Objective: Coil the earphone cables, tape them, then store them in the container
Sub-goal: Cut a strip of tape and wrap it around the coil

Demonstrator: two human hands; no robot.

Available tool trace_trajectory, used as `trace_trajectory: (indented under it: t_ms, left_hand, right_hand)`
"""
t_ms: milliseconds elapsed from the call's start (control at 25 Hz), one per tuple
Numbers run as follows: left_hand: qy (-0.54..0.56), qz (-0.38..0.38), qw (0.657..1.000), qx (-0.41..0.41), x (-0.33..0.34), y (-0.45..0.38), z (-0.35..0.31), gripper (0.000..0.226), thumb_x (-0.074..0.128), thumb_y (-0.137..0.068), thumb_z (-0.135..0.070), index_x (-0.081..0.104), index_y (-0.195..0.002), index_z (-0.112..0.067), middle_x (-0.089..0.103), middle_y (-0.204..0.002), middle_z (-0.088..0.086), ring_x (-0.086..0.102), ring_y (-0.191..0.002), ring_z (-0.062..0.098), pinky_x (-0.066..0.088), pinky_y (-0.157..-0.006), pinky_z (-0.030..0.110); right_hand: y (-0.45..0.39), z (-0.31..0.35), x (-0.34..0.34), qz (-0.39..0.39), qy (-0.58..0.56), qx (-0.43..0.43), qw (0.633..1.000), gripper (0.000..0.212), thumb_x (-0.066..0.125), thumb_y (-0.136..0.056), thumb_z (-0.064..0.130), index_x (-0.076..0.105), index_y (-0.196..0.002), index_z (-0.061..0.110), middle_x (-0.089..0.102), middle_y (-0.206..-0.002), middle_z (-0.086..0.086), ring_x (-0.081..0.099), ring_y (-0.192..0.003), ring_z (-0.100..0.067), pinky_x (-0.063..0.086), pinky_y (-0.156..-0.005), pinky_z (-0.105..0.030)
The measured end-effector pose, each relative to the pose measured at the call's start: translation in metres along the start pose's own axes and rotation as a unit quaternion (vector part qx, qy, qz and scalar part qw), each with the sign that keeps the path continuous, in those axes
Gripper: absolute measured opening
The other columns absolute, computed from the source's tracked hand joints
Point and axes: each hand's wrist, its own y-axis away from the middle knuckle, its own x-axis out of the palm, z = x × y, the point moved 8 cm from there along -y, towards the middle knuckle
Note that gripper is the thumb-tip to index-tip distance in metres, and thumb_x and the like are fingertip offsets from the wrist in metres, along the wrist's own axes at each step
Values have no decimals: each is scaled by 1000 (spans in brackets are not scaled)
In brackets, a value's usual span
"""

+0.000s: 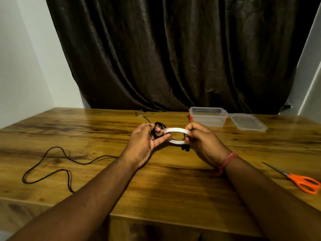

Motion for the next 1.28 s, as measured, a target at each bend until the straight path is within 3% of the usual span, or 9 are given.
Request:
trace_trajectory:
  t_ms: [160, 320, 520, 600, 680, 800, 920, 1080, 1280]
  left_hand:
    - [1, 9, 1000, -11, -1, -2, 3, 14, 40, -103, -5, 50, -95, -7, 55, -86, 13, 69, -71, 13, 58, -88, 49]
    - [9, 6, 1000, -9, -5, -4, 3, 10, 43, -102, -6, 52, -98, -7, 58, -90, 14, 67, -82, 16, 57, -90, 48]
    - [-3, -8, 1000, -25, -9, -5, 5, 10, 44, -103, -8, 53, -102, -3, 59, -97, 25, 63, -115, 42, 57, -91, 44]
    - [-19, -14, 999, -28, -11, -4, 6, 11, 44, -103, -9, 54, -101, -4, 60, -92, 19, 57, -123, 43, 59, -88, 41]
    - [-27, -16, 999, -30, -11, -2, 7, 12, 44, -103, -8, 55, -100, -4, 60, -90, 16, 53, -126, 44, 59, -88, 40]
    - [-30, -18, 999, -28, -9, -3, 9, 13, 42, -103, -7, 54, -98, -3, 59, -87, 15, 50, -128, 45, 58, -89, 40]
    - [-39, -18, 999, -22, -9, -5, 11, 15, 42, -104, -8, 54, -95, -5, 58, -85, 13, 50, -128, 46, 57, -92, 42]
    - [-53, -12, 998, -24, -15, -11, 14, 12, 44, -103, -9, 54, -98, -5, 58, -86, 13, 52, -128, 45, 54, -97, 45]
    - [-65, -8, 998, -21, -21, -12, 13, 11, 44, -103, -9, 55, -101, -5, 60, -90, 13, 55, -125, 43, 59, -86, 36]
  right_hand:
    - [0, -3, -4, -8, -6, 8, 1000, 12, 48, -88, 11, 60, -85, 10, 56, -79, -10, 52, -74, -19, 43, -69, -32]
    - [3, -2, -8, -21, 77, 14, 997, 11, 55, -94, 20, 63, -92, 13, 62, -87, -9, 58, -81, -26, 47, -73, -43]
    - [24, 38, -32, -134, 277, -32, 951, 10, 57, -96, 18, 62, -100, 26, 60, -98, 7, 59, -90, -9, 46, -76, -21]
    - [38, 56, -49, -148, 356, -35, 922, 11, 56, -97, 18, 61, -102, 26, 59, -101, 10, 57, -90, -5, 42, -73, -18]
    - [55, 67, -73, -145, 475, -10, 868, 11, 58, -95, 20, 60, -104, 26, 59, -103, 9, 56, -92, -9, 45, -78, -24]
    - [96, 76, -113, -116, 630, 101, 762, 6, 60, -92, 31, 59, -96, 27, 59, -101, 3, 55, -91, -16, 49, -80, -35]
    - [135, 77, -143, -97, 689, 213, 686, 14, 59, -92, 40, 60, -89, 26, 62, -93, -1, 56, -83, -20, 44, -70, -31]
    - [156, 72, -153, -71, 711, 270, 646, 24, 51, -96, 45, 59, -87, 25, 59, -91, -2, 55, -84, -21, 46, -74, -31]
    - [156, 63, -150, -41, 747, 276, 603, 15, 58, -93, 28, 62, -105, 19, 62, -98, -4, 54, -83, -19, 44, -71, -29]
